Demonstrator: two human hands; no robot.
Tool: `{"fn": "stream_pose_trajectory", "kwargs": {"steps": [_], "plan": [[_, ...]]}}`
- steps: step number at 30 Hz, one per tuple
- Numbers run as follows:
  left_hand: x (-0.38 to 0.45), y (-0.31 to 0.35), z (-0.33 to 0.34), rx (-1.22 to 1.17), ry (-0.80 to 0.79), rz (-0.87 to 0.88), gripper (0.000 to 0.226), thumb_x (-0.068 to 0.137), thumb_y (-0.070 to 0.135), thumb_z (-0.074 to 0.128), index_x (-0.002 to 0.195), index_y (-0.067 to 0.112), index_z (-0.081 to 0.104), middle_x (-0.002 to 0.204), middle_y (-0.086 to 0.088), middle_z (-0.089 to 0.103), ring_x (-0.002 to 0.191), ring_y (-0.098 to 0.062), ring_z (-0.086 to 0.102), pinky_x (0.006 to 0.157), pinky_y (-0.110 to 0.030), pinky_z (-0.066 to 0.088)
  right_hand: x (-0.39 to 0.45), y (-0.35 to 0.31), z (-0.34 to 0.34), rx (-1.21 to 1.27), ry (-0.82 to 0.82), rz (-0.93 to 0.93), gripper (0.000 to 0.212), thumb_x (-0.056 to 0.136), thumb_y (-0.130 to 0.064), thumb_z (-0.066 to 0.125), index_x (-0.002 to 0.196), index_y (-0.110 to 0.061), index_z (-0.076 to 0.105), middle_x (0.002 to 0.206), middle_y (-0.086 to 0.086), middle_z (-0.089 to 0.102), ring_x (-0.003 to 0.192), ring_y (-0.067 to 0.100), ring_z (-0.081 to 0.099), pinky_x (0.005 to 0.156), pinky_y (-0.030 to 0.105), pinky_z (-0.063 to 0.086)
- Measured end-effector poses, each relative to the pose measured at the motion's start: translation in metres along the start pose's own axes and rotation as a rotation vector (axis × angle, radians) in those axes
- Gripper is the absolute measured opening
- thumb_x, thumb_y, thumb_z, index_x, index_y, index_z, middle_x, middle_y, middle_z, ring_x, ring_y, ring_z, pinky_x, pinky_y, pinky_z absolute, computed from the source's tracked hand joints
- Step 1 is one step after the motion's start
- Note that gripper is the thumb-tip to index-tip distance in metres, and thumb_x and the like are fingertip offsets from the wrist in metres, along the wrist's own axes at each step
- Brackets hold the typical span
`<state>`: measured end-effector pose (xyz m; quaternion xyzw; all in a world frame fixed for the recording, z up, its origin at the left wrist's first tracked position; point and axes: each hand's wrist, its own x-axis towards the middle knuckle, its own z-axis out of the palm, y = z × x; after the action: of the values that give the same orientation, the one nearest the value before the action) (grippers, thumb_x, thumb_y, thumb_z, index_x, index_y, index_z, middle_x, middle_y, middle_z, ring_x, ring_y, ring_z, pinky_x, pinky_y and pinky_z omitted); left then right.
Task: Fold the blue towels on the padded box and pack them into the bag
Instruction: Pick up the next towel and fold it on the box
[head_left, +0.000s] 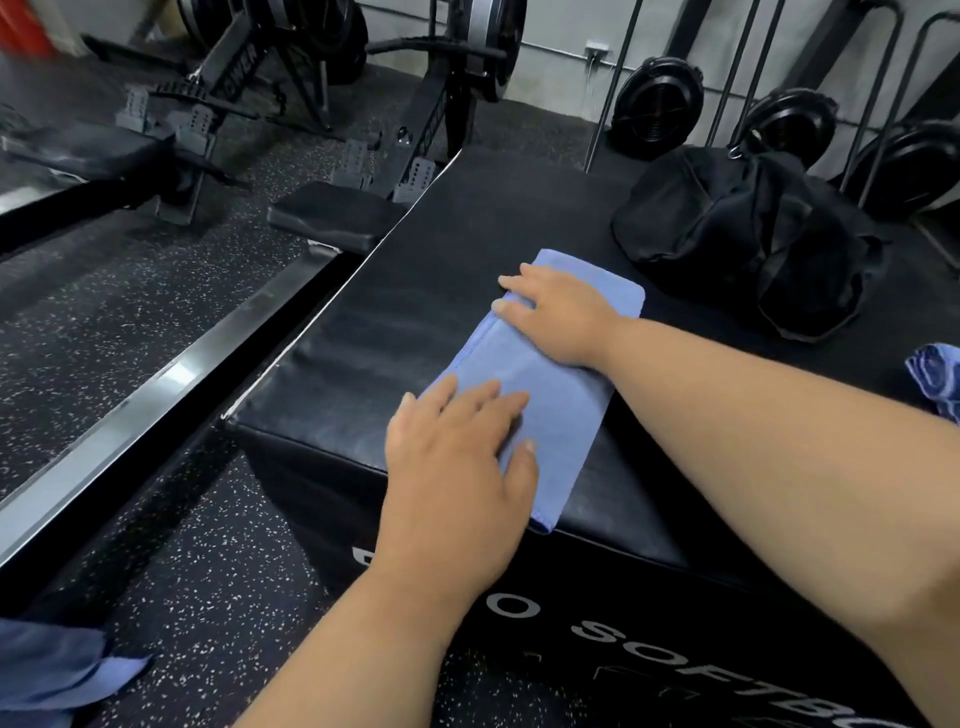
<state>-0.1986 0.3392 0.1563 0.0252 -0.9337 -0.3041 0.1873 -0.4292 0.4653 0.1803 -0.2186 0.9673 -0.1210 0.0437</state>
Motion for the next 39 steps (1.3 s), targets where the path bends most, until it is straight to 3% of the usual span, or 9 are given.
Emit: {"fn": "stream_pose_trajectory", "kwargs": {"steps": [5,8,11,14,22,26,30,35,39], "plan": [[-0.008,-0.004,0.01,0.209,-0.11,-0.053,0.065,0.097,0.064,0.033,0.147,0.032,0.06,0.162,0.0,0.047,0.155,-0.032,0.032,0.123,-0.061,0.023,-0.003,-0.019,0.002,-0.161,-0.135,0.032,0.089,0.088,-0.083,0.011,0.167,-0.04,0.011,0.176,0.011,0.0,0.163,0.029,-0.004,0.128,0.058,0.003],[-0.007,0.0,0.002,0.224,-0.133,-0.11,0.075,0.089,0.072,0.036,0.148,0.031,0.059,0.162,-0.001,0.047,0.153,-0.037,0.034,0.122,-0.058,0.027,-0.015,-0.023,0.002,-0.167,-0.126,-0.002,0.078,0.099,-0.076,0.019,0.167,-0.042,0.003,0.176,0.011,-0.007,0.162,0.031,-0.006,0.129,0.057,-0.001],[-0.005,0.002,-0.008,0.125,-0.116,-0.167,0.068,0.08,0.07,0.056,0.132,0.028,0.067,0.142,0.004,0.061,0.143,-0.033,0.047,0.119,-0.052,0.036,-0.043,-0.028,0.006,-0.152,-0.068,-0.07,0.081,0.096,-0.08,0.02,0.166,-0.044,0.002,0.176,0.007,-0.007,0.162,0.03,-0.006,0.129,0.057,-0.003],[-0.004,-0.003,-0.021,-0.134,0.008,-0.247,0.035,0.081,0.039,0.075,0.112,0.026,0.068,0.11,0.012,0.059,0.11,-0.017,0.058,0.099,-0.035,0.046,-0.083,-0.039,0.014,-0.141,-0.058,-0.16,0.078,0.1,-0.075,0.028,0.166,-0.044,0.002,0.177,0.005,-0.007,0.163,0.026,-0.006,0.13,0.055,-0.002],[0.005,-0.017,-0.035,-0.295,0.006,-0.331,0.048,0.096,0.027,0.047,0.142,0.025,0.06,0.127,0.012,0.068,0.124,-0.017,0.057,0.11,-0.045,0.044,-0.171,-0.067,0.027,-0.152,-0.133,-0.399,0.089,0.101,-0.07,0.04,0.169,-0.026,0.005,0.177,0.002,-0.001,0.163,0.026,-0.002,0.13,0.049,-0.002],[0.005,-0.023,-0.036,-0.262,-0.013,-0.289,0.052,0.092,0.027,0.036,0.13,0.026,0.072,0.125,0.008,0.071,0.131,-0.019,0.056,0.112,-0.046,0.045,-0.2,-0.071,0.025,-0.003,-0.195,-0.501,0.081,0.104,-0.055,0.05,0.169,-0.027,0.011,0.177,-0.005,0.003,0.163,0.017,-0.001,0.131,0.036,-0.007],[0.005,-0.028,-0.033,-0.164,-0.015,-0.256,0.043,0.088,0.008,0.053,0.119,0.025,0.078,0.114,0.01,0.072,0.114,-0.018,0.061,0.099,-0.038,0.05,-0.21,-0.053,0.022,0.201,0.081,-0.328,0.063,0.101,-0.051,0.047,0.159,-0.029,0.044,0.169,-0.007,0.032,0.159,0.009,0.023,0.131,0.038,0.018],[0.004,-0.034,-0.033,-0.158,0.033,-0.246,0.036,0.082,0.005,0.05,0.101,0.014,0.078,0.099,-0.002,0.074,0.101,-0.028,0.064,0.088,-0.044,0.056,-0.22,-0.043,0.032,-0.181,-0.096,-0.334,0.1,0.09,-0.076,0.054,0.168,-0.035,0.007,0.177,-0.003,-0.003,0.163,0.02,-0.009,0.131,0.044,-0.006],[0.004,-0.034,-0.043,-0.085,0.07,-0.3,0.055,0.087,0.006,0.052,0.136,0.022,0.068,0.126,-0.001,0.07,0.121,-0.028,0.058,0.096,-0.039,0.049,-0.234,-0.047,0.051,-0.264,0.051,-0.369,0.098,0.093,-0.062,0.059,0.169,-0.027,0.009,0.177,0.005,0.006,0.163,0.03,0.006,0.13,0.046,0.002]]}}
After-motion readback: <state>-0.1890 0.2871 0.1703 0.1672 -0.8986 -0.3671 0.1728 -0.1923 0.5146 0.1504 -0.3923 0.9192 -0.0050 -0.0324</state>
